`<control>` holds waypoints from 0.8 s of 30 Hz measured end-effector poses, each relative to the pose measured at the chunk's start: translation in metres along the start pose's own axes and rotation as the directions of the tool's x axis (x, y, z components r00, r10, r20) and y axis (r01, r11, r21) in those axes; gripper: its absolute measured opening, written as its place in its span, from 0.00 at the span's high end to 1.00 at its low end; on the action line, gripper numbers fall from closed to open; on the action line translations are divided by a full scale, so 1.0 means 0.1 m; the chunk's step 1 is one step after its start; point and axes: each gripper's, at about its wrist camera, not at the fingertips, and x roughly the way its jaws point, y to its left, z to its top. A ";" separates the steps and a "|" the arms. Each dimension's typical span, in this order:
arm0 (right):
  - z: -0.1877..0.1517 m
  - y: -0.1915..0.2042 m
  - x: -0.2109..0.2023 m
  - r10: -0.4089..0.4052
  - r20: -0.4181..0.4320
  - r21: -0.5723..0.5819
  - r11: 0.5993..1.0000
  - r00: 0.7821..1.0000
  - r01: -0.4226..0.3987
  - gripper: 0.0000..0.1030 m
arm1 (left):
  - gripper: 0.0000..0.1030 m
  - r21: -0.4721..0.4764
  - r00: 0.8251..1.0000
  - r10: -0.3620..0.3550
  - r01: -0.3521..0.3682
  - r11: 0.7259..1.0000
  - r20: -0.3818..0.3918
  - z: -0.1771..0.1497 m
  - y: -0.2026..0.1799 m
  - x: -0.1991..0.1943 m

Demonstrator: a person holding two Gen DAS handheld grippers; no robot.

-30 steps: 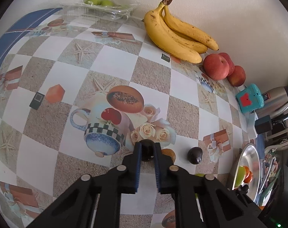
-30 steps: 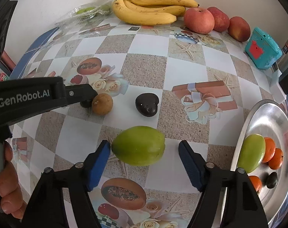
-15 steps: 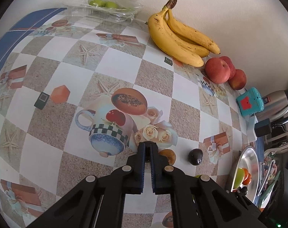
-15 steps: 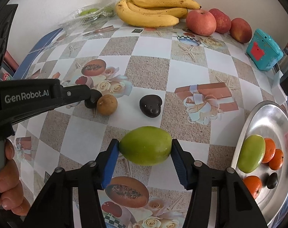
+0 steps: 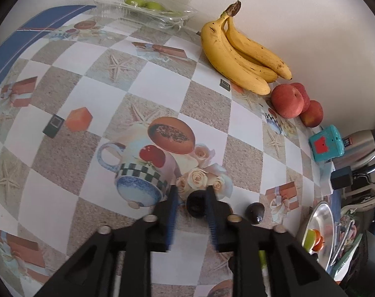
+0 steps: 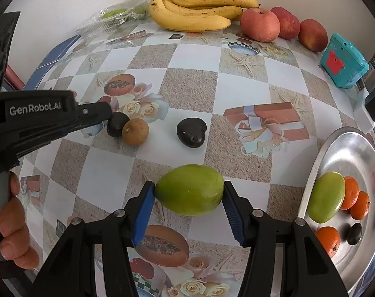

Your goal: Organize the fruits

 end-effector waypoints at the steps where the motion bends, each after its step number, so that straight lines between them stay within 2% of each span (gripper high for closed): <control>1: 0.00 0.00 0.00 0.000 0.000 0.000 1.000 1.000 0.000 0.45 | 0.66 0.001 1.000 0.002 -0.002 1.000 -0.004 -0.01 -0.01 0.02; 13: -0.02 -0.03 -0.01 0.009 -0.006 0.004 1.000 1.000 -0.009 0.45 | 0.66 0.027 1.000 -0.021 0.022 0.999 -0.021 -0.07 -0.12 0.08; 18: -0.03 -0.06 -0.02 0.011 -0.006 0.010 1.000 1.000 -0.011 0.45 | 0.76 0.009 0.997 -0.062 0.063 0.998 -0.041 -0.08 -0.11 0.11; 24: -0.03 -0.06 -0.03 0.011 -0.007 0.012 1.000 1.000 -0.011 0.45 | 0.77 0.003 0.997 -0.063 0.063 0.998 -0.037 -0.08 -0.10 0.09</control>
